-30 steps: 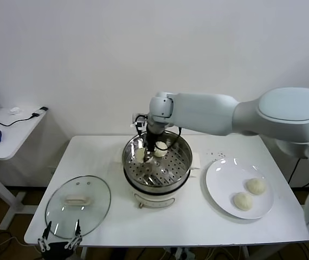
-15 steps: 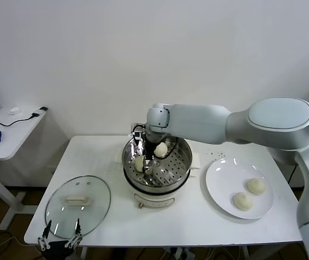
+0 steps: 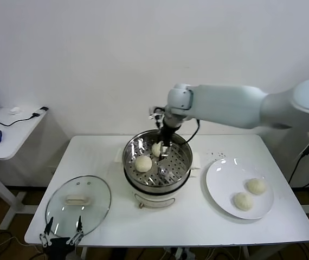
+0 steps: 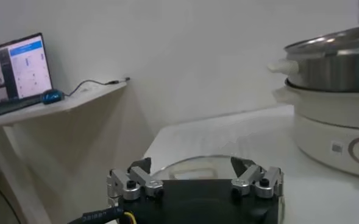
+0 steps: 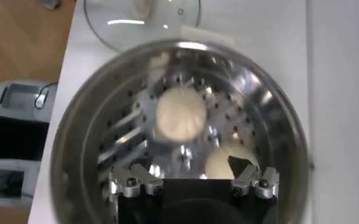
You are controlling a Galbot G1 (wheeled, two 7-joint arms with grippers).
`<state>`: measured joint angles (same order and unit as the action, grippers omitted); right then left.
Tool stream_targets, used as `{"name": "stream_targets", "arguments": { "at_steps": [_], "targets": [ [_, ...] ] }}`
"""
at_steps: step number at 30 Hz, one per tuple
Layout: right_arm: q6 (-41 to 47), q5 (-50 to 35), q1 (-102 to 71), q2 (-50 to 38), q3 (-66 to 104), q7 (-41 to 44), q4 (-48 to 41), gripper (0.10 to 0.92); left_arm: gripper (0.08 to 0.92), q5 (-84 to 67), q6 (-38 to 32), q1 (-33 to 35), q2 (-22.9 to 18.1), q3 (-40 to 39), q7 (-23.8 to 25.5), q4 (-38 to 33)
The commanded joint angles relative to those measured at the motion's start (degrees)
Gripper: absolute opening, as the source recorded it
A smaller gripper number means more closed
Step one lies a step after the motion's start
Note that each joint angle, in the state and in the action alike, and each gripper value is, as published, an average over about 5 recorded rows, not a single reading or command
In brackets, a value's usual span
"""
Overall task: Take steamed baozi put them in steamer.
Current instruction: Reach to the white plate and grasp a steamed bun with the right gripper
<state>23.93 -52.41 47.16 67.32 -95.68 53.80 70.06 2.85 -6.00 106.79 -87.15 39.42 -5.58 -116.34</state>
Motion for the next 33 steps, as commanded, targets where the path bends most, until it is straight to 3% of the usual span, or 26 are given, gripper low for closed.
{"name": "stream_targets", "arguments": {
  "at_steps": [1, 7, 14, 21, 33],
  "targets": [
    [-5.1, 6.1, 8.7, -17.8, -4.1, 3.9, 11.0, 0.823, 0.823, -0.4, 1.2, -0.6, -0.5, 0.1, 0.5, -1.3],
    [-5.2, 19.1, 1.2, -32.2, -0.6, 2.9, 17.6, 0.823, 0.823, -0.2, 1.2, -0.7, -0.2, 0.7, 0.7, -0.6],
    [-6.5, 32.8, -17.2, -40.1, 11.3, 3.2, 14.2, 0.823, 0.823, 0.7, 1.5, -0.6, -0.8, 0.7, 0.7, -0.6],
    [-6.8, 40.8, -33.8, -41.0, 22.9, 3.8, 9.4, 0.823, 0.823, 2.7, 1.8, -0.5, -0.9, 1.0, 0.6, -0.7],
    [-6.9, 44.2, -42.2, -36.5, 30.0, 3.5, 3.8, 0.823, 0.823, 3.4, 1.7, -0.1, -1.0, 1.2, 0.5, -0.2]
  ]
}}
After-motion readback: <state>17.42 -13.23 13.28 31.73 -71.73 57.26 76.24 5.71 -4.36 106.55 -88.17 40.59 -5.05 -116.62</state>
